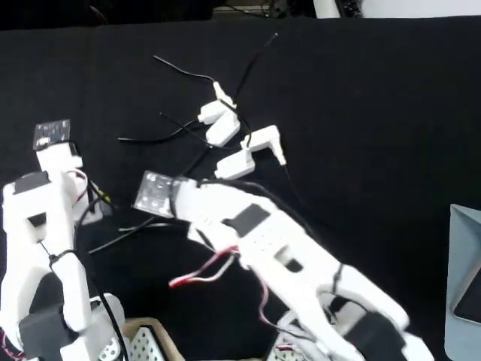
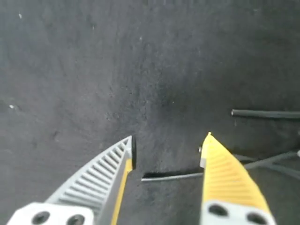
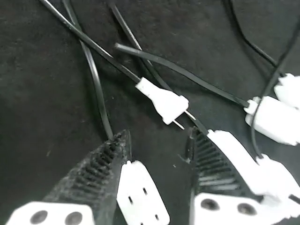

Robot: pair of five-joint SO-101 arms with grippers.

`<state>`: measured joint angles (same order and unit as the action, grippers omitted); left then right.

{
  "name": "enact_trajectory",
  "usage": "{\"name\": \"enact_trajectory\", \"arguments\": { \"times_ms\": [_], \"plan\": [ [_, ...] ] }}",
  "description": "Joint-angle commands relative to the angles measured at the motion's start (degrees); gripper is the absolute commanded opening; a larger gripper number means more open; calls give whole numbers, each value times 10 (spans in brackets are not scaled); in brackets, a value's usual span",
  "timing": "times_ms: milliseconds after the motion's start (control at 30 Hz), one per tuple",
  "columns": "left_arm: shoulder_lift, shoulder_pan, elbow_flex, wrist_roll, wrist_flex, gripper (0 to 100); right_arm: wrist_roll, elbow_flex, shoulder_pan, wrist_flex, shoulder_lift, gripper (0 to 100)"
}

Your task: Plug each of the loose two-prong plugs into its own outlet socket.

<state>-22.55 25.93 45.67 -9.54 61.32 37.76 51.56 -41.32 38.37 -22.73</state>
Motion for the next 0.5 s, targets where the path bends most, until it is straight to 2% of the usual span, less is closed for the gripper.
{"name": "enact_trajectory", "arguments": {
  "times_ms": [0, 467],
  "plan": [
    [-19, 7, 23, 34, -44, 239, 4, -68, -8, -2, 61, 202],
    [-17, 29, 51, 33, -57, 238, 4, -183, -11, -49, 264, 202]
  ]
}}
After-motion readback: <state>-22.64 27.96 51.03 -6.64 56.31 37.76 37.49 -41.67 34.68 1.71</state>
